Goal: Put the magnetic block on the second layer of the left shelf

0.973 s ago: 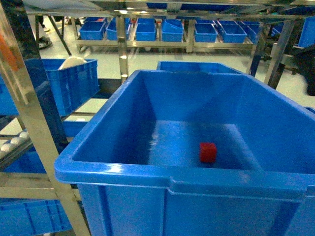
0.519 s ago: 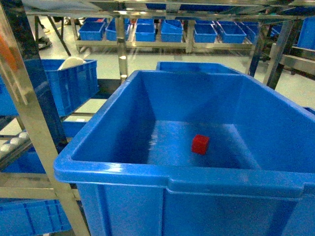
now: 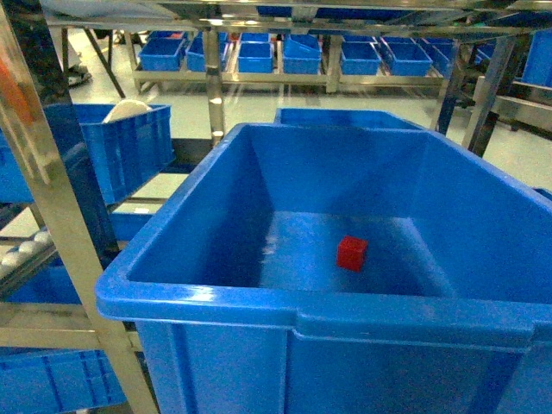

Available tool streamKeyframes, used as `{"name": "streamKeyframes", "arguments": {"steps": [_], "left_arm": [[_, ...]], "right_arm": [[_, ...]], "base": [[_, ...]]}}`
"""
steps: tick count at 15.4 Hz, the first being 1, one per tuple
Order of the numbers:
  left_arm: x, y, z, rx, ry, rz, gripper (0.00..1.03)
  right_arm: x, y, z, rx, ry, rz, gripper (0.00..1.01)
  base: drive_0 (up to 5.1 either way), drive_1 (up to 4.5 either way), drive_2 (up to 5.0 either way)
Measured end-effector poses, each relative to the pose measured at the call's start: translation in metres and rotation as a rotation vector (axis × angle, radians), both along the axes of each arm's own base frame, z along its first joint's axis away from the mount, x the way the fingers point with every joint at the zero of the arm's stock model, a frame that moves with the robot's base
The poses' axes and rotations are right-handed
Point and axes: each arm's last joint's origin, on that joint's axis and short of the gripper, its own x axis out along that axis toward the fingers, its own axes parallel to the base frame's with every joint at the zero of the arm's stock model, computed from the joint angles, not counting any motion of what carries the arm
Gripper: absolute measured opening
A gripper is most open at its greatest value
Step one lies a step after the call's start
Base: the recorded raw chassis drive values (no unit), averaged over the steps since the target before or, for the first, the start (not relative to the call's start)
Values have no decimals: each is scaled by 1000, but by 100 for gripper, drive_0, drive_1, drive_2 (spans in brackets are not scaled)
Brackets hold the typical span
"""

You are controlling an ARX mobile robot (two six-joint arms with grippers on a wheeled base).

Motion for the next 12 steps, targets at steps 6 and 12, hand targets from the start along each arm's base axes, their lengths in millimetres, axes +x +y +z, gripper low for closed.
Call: {"name": "streamKeyframes", "arguments": {"steps": [6, 12], "left_arm": [[0, 0, 0, 0, 0, 0, 98], [0, 0, 0, 0, 0, 0, 98]], "right_arm": [[-10, 0, -15, -4, -2, 0, 2], [-17, 0, -24, -4, -30, 0, 2]], "base": [[0, 0, 0], [0, 0, 0]]}}
